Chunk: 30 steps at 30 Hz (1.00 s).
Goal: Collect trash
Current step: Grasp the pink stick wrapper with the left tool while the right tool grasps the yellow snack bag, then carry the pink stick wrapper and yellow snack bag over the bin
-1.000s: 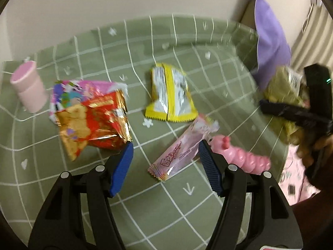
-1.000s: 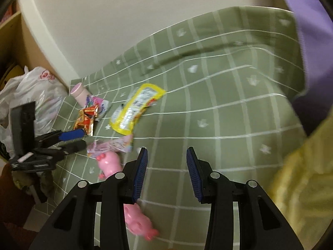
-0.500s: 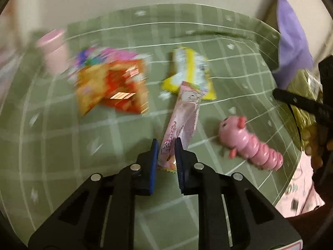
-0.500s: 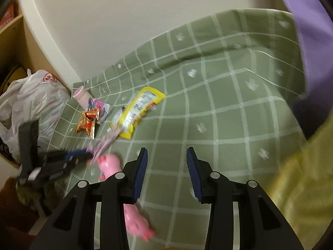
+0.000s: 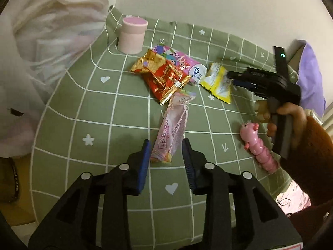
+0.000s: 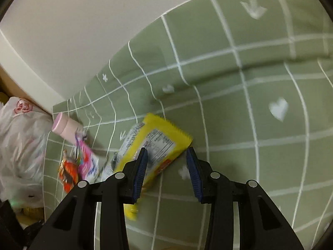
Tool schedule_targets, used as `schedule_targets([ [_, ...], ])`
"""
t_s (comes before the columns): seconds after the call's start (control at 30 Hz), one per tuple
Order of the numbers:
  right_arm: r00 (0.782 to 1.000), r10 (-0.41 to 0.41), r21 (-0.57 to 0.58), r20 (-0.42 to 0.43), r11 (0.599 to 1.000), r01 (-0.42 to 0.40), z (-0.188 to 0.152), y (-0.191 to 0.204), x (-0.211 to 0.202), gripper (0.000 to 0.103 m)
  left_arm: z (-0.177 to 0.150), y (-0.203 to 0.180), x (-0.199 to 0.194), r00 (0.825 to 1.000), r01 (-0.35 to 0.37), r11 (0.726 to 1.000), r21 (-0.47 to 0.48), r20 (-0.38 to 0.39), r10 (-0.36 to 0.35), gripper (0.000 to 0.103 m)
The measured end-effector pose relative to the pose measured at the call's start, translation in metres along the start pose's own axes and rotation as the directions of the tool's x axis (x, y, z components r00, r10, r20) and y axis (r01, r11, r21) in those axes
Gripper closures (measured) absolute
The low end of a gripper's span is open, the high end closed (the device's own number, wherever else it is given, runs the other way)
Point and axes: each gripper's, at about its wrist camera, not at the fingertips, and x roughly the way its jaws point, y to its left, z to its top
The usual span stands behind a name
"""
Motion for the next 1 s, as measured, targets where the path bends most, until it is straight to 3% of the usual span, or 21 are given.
schedule_targets([
  [0.07,0.999,0.024,-0.044,-0.035,0.999,-0.026,0.002,0.006,0.005,0.066,-0.001,0.000,-0.005,1.000,-0.005,1.000,0.001,0.010,0.005,0.070],
  [0.27,0.998,0.021,-0.162,-0.055,0.986,-0.030,-0.014,0.022,-0.005,0.095,0.006,0.002,-0.003,1.000,-0.007,1.000,-0.020,0.009,0.007,0.070],
  [0.37,0.999,-0.005,-0.225,-0.052,0.974,-0.007,-0.023,0.023,-0.017,0.096,0.007,0.002,-0.002,1.000,0.007,1.000,-0.024,0.004,-0.007,0.069],
  [0.53,0.994,-0.105,-0.295,0.011,0.950,0.104,-0.031,0.008,-0.051,0.096,0.011,-0.006,-0.002,0.999,0.031,0.999,-0.006,0.019,-0.031,0.069],
  [0.63,0.997,-0.081,-0.291,0.009,0.953,0.081,-0.033,0.001,-0.061,0.095,0.013,-0.009,-0.003,0.999,0.037,0.999,0.007,0.024,-0.037,0.069],
  [0.67,0.996,-0.090,-0.296,0.012,0.951,0.090,-0.033,0.003,-0.061,0.088,0.013,-0.010,-0.003,0.999,0.037,0.999,0.008,0.024,-0.037,0.068],
  [0.7,0.995,-0.100,-0.304,0.016,0.947,0.100,-0.034,0.005,-0.060,0.068,0.013,-0.009,-0.003,0.999,0.036,0.999,0.008,0.023,-0.036,0.067],
  [0.77,0.997,-0.077,-0.288,0.019,0.954,0.079,-0.036,0.009,-0.059,0.051,0.012,-0.007,-0.003,0.999,0.034,0.999,-0.001,0.021,-0.034,0.066],
  [0.93,0.993,-0.116,-0.281,-0.005,0.953,0.109,-0.038,0.023,-0.036,0.051,0.010,-0.003,-0.006,1.000,0.023,1.000,-0.007,0.019,-0.023,0.066],
  [1.0,0.990,-0.137,-0.280,-0.018,0.952,0.126,-0.037,0.023,-0.026,0.056,0.008,-0.002,-0.007,1.000,0.019,1.000,-0.006,0.019,-0.019,0.066],
])
